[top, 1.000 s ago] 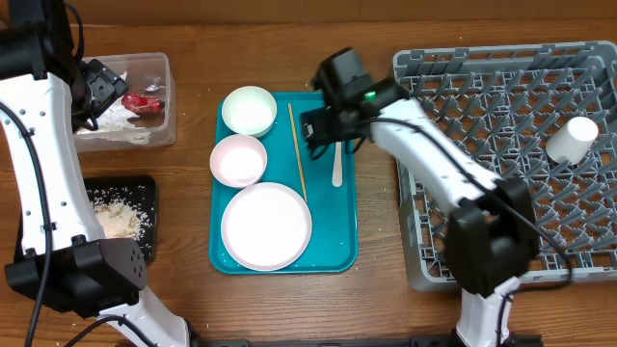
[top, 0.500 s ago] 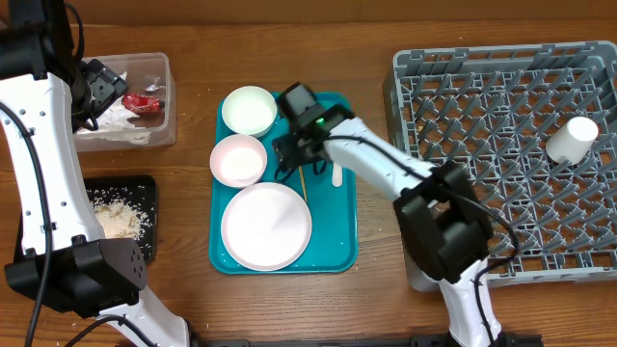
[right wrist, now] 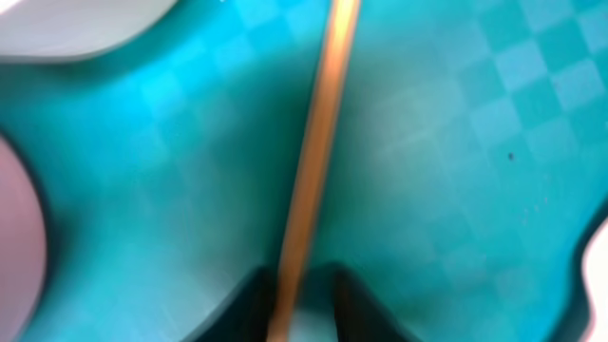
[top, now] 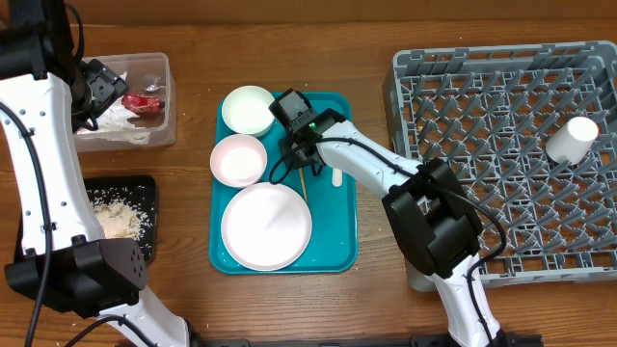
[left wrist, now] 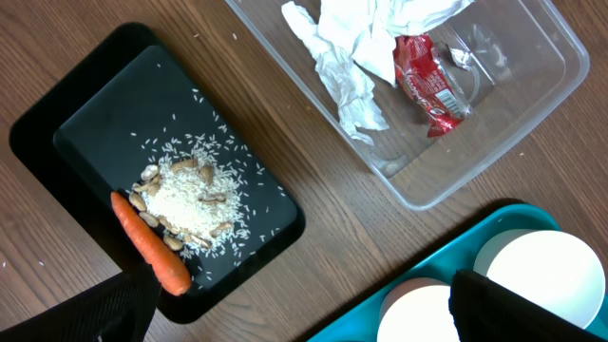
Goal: Sort waste into correct bins and load items into the dishwasher rack
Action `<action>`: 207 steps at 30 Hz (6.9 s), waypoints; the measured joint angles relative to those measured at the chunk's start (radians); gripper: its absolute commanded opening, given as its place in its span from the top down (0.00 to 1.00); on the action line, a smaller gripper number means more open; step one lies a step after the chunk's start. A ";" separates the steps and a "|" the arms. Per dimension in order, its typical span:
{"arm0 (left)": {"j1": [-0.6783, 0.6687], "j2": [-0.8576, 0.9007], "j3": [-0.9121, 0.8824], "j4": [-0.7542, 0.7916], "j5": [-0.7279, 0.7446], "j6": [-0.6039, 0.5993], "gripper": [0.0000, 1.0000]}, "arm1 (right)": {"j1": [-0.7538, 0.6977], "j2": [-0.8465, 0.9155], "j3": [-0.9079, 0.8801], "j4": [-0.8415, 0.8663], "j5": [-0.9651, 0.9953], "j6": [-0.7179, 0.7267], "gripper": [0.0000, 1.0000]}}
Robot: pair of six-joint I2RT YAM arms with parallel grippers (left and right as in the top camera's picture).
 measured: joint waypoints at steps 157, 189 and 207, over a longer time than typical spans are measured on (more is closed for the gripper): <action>0.000 0.000 0.000 0.000 0.000 0.000 0.00 | -0.608 -0.256 0.156 -0.390 -0.274 -0.302 0.59; 0.000 0.000 0.000 0.000 0.000 0.000 0.00 | -0.139 -0.320 0.009 -0.355 -0.506 -0.186 0.00; 0.000 0.000 0.000 0.000 0.000 0.000 0.00 | -0.102 -0.367 0.001 -0.398 -0.249 0.032 0.00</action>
